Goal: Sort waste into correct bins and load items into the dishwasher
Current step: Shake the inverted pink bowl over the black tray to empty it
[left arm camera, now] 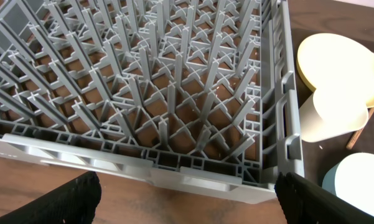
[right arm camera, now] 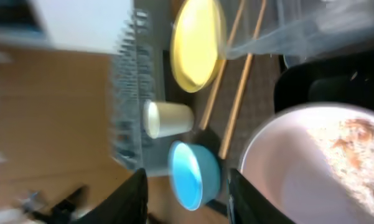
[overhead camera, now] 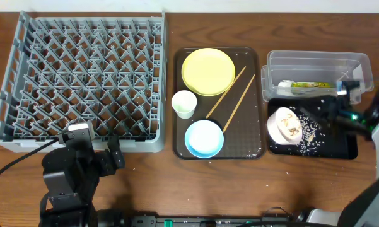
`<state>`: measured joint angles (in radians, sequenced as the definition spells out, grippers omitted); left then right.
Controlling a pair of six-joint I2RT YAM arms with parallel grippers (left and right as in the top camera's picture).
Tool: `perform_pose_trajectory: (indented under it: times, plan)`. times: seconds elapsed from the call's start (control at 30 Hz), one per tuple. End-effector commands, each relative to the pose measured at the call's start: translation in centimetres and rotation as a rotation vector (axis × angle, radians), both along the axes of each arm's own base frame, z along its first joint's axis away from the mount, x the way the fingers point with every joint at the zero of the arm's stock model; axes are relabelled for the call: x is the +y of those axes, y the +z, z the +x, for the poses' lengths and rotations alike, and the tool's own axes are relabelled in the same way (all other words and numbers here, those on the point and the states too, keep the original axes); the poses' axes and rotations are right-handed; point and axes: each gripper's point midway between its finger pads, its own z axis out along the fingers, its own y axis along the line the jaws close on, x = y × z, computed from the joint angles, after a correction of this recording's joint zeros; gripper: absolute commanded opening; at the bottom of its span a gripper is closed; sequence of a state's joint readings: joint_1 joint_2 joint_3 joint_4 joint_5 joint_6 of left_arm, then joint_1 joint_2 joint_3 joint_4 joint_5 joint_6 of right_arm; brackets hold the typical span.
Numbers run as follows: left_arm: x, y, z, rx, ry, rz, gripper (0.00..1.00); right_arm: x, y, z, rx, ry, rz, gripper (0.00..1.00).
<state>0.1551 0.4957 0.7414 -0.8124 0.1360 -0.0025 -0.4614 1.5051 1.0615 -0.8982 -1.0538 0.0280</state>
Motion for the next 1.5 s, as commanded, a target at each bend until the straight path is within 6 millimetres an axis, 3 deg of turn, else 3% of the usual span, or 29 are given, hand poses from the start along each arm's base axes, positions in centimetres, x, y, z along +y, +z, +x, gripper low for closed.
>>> perform_pose_trajectory:
  times: [0.0, 0.1, 0.3, 0.47, 0.67, 0.87, 1.2, 1.47]
  plan:
    - [-0.1, 0.8, 0.0, -0.018, -0.007, 0.006, 0.93, -0.1, 1.2, 0.6, -0.012, 0.030, -0.369, 0.42]
    - [-0.1, 0.8, 0.0, -0.018, -0.007, 0.006, 0.93, 1.4, 1.3, 0.6, -0.003, 0.093, -0.555, 0.48]
    - [-0.1, 0.8, 0.0, -0.017, -0.007, 0.006, 0.93, 5.0, -1.9, -0.9, 0.081, 0.269, -0.756, 0.54]
    - [-0.1, 0.8, 0.0, -0.018, -0.007, 0.006, 0.93, 5.0, -5.0, -2.6, 0.225, 0.358, -0.840, 0.53]
    - [-0.1, 0.8, 0.0, -0.017, -0.007, 0.006, 0.93, 4.8, -7.2, -3.5, 0.308, 0.420, -0.847, 0.49]
    - [-0.1, 0.8, 0.0, -0.017, -0.007, 0.006, 0.93, 4.8, -8.7, -3.9, 0.355, 0.440, -0.840, 0.37]
    - [-0.1, 0.8, 0.0, -0.018, -0.007, 0.006, 0.93, 4.9, -10.3, -4.1, 0.378, 0.411, -0.827, 0.29]
    - [-0.1, 0.8, 0.0, -0.017, -0.007, 0.006, 0.93, 4.9, -11.0, -4.2, 0.389, 0.392, -0.822, 0.05]
